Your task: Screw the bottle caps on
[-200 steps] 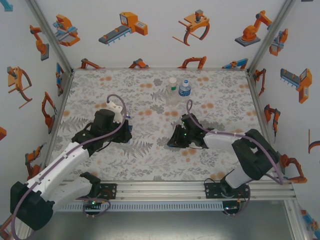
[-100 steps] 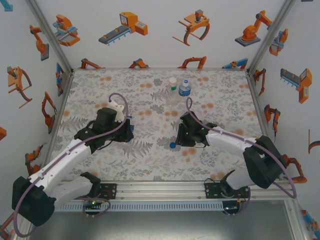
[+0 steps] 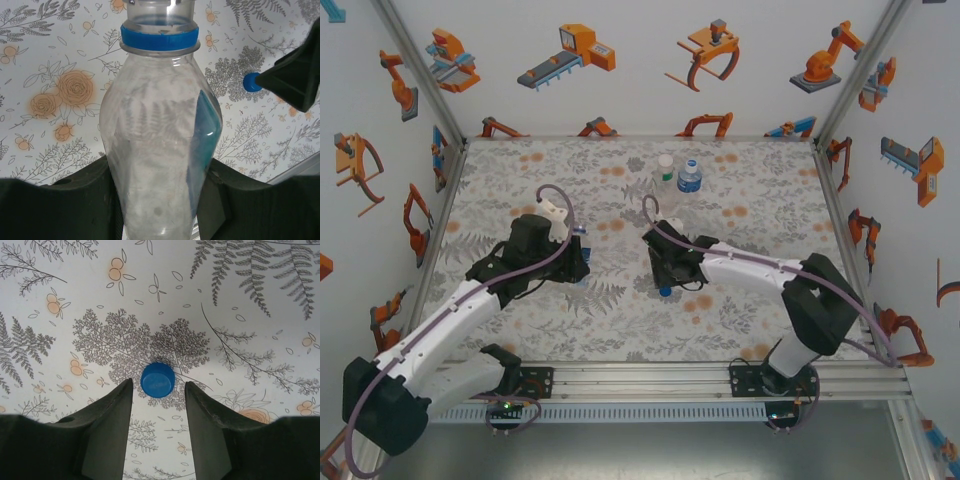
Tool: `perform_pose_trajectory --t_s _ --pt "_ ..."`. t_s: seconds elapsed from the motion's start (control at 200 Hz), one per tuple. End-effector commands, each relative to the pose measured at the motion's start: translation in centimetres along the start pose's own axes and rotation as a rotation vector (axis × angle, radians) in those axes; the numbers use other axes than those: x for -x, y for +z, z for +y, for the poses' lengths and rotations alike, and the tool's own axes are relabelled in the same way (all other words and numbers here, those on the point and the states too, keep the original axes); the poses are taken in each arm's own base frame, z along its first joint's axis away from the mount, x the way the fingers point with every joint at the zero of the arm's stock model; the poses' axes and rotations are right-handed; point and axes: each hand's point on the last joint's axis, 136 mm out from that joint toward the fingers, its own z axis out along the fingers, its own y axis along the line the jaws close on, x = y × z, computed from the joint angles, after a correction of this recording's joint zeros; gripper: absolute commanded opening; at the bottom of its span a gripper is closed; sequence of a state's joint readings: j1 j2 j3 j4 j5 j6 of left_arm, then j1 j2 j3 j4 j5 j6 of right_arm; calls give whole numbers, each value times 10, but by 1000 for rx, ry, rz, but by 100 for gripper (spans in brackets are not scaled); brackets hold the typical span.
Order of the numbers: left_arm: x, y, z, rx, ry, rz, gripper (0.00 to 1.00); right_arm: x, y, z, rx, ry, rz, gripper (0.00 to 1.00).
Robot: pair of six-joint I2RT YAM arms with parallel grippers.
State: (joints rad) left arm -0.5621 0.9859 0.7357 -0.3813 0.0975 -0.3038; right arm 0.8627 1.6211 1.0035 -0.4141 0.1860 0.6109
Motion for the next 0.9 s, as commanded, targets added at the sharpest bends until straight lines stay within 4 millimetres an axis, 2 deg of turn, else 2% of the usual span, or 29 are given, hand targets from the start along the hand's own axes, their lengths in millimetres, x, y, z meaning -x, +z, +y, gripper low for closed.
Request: perform_pose_trajectory --t_s 0.0,0.315,0.576,0.891 --pt "4 -6 0 -3 -2 -32 10 1 5 2 -32 -30 13 46" --pt "-1 -7 3 6 -5 -32 10 -14 23 9 -20 -16 81 44" --pt "-1 -3 1 -6 -9 -29 10 -22 23 14 -8 -17 112 41" --pt "-2 -1 1 -8 -8 -18 10 -22 19 17 -12 -21 119 42"
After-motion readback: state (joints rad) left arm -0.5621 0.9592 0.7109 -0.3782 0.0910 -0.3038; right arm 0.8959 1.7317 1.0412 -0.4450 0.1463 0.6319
